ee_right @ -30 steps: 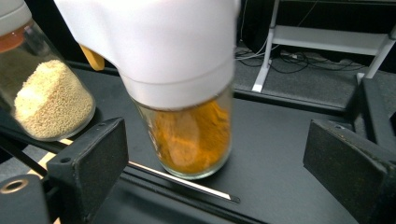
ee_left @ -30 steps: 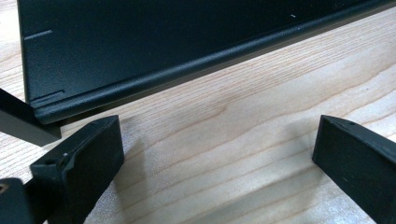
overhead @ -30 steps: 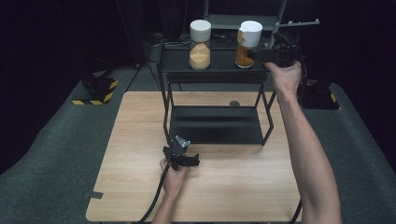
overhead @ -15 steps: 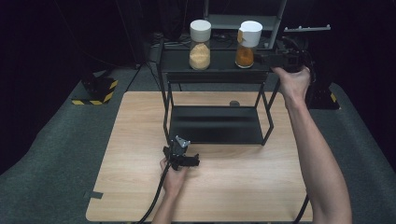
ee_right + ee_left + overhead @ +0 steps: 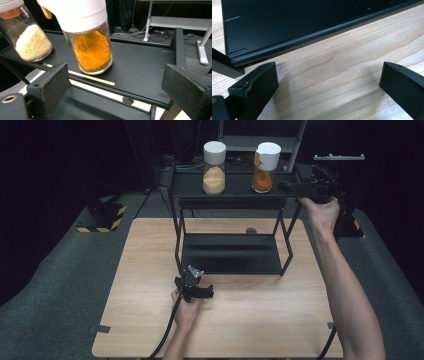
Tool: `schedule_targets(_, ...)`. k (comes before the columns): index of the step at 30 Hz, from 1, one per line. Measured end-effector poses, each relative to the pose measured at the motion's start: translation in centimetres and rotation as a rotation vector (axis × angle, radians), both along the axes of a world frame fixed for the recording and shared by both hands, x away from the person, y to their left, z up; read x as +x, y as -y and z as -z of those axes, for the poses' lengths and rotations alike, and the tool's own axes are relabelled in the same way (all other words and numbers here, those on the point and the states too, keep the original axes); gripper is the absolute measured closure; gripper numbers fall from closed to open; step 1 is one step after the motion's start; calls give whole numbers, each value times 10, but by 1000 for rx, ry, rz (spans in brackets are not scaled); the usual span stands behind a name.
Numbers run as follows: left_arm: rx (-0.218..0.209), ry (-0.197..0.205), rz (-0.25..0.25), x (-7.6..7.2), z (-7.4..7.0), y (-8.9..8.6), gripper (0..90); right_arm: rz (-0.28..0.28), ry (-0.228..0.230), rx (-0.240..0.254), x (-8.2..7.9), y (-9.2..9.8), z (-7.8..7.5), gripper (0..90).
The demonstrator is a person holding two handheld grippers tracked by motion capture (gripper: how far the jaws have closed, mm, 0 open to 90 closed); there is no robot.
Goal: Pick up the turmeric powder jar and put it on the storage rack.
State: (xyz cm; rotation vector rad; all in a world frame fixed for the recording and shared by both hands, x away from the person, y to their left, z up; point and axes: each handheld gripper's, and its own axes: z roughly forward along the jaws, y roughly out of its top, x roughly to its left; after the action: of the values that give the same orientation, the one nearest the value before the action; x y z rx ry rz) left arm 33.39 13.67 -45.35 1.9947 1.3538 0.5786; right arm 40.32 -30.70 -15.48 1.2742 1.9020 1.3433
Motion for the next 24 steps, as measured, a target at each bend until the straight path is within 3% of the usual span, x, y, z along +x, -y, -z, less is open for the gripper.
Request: schedule_targets(24,-1,0,-1,0,0,0,18,-7,2,22,-11,20,9,76)
